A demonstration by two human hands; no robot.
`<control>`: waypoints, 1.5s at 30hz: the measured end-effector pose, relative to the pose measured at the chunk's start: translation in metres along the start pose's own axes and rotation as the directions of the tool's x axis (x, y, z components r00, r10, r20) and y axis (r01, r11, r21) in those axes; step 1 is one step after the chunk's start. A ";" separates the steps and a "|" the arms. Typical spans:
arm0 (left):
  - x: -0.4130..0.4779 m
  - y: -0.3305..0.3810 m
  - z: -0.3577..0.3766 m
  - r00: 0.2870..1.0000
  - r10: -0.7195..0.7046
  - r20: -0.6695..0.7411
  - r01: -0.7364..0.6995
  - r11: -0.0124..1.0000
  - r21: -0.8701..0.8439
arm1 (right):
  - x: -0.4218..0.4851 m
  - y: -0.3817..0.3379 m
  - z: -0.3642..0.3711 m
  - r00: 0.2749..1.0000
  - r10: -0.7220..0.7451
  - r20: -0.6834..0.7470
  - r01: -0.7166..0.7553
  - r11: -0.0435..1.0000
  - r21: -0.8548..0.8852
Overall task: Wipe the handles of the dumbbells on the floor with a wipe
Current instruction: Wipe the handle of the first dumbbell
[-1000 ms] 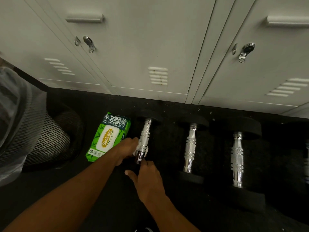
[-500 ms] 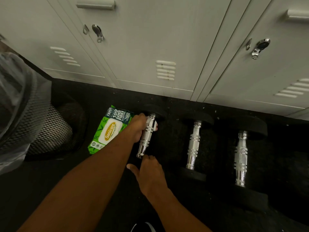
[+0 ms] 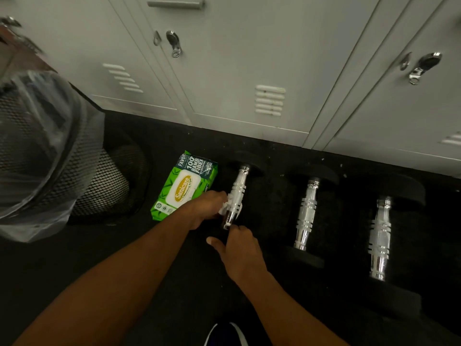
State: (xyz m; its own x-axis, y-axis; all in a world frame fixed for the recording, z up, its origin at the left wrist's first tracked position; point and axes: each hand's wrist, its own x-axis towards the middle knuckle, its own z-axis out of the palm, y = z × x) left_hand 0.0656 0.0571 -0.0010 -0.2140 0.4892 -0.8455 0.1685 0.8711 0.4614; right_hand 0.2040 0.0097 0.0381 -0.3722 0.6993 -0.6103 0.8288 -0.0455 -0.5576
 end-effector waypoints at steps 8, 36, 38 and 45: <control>0.001 -0.009 0.000 0.999 -0.036 -0.023 0.037 0.998 0.045 | -0.001 -0.002 0.001 1.000 -0.006 -0.017 0.006 0.999 -0.034; -0.022 0.001 -0.003 0.999 -0.019 0.042 0.010 0.979 0.205 | -0.001 -0.004 -0.002 1.000 -0.003 -0.008 0.003 0.998 -0.063; -0.021 0.003 -0.003 0.999 -0.020 0.025 0.013 0.972 0.236 | -0.001 -0.004 -0.002 1.000 -0.001 -0.012 0.000 0.998 -0.058; -0.004 0.021 0.006 0.997 -0.055 -0.051 0.058 0.997 0.057 | 0.000 -0.005 0.000 1.000 0.006 -0.016 -0.007 0.998 -0.065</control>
State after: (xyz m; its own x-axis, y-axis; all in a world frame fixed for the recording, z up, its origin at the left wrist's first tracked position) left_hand 0.0760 0.0730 0.0098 -0.2720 0.4420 -0.8548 0.2102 0.8941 0.3955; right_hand 0.2001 0.0097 0.0404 -0.3609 0.7102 -0.6044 0.8568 -0.0034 -0.5156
